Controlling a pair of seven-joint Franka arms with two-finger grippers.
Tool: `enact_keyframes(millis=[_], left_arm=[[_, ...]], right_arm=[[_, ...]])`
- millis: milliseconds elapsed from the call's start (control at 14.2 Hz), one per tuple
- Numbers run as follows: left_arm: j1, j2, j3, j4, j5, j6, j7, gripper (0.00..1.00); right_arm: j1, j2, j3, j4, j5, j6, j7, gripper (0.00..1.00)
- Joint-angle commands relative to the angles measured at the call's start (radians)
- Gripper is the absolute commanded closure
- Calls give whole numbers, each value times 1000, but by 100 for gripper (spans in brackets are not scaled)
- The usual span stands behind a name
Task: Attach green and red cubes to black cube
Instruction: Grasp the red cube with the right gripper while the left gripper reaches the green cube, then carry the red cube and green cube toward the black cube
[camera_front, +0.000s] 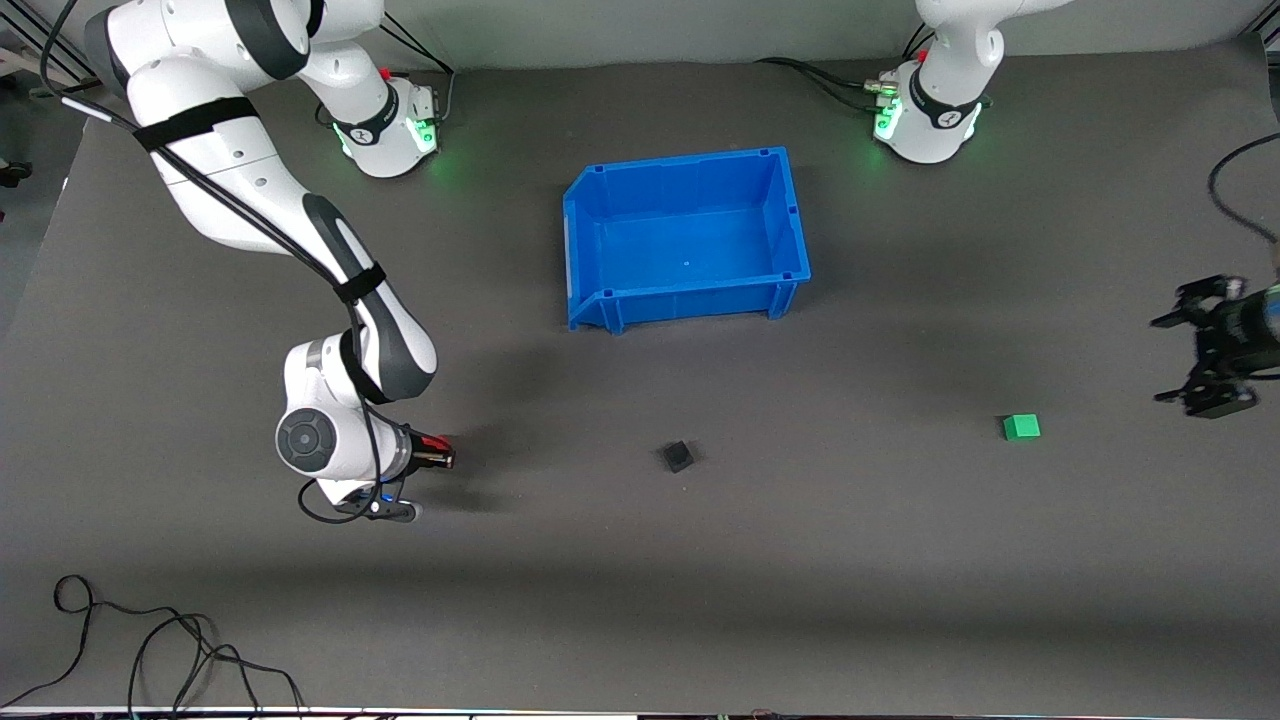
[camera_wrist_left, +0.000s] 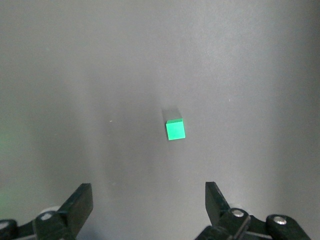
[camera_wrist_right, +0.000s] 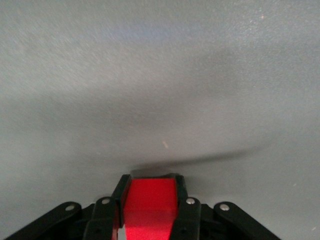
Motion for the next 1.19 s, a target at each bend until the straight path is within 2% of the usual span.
enact_keyframes(millis=[0, 70, 211, 281, 351, 561, 702, 912, 1123], left_arm=[[-7, -31, -1, -171, -8, 178, -28, 0], [-7, -28, -1, -224, -8, 261, -28, 0], [-13, -5, -1, -303, -7, 404, -25, 0], [-16, 24, -1, -315, -5, 455, -26, 0], [-18, 58, -1, -315, -5, 487, -28, 0], [-19, 156, -1, -315, -1, 602, -37, 0], [-24, 201, -1, -321, -1, 668, -38, 0], [-32, 251, 0, -321, -1, 739, -40, 0], [-42, 288, 0, -321, -1, 789, -48, 0]], right_arm=[[17, -18, -5, 35, -6, -15, 200, 89], [17, -26, 2, 54, 7, -42, 266, 89], [13, -34, 7, 123, 123, -139, 346, 88], [18, -37, 6, 158, 180, -186, 357, 87], [18, -37, 4, 176, 196, -212, 398, 87], [27, -37, 9, 197, 195, -216, 568, 85], [72, -31, 1, 210, 196, -216, 642, 86], [127, -2, 4, 278, 187, -216, 939, 87], [181, 72, 2, 367, 184, -214, 1166, 91]])
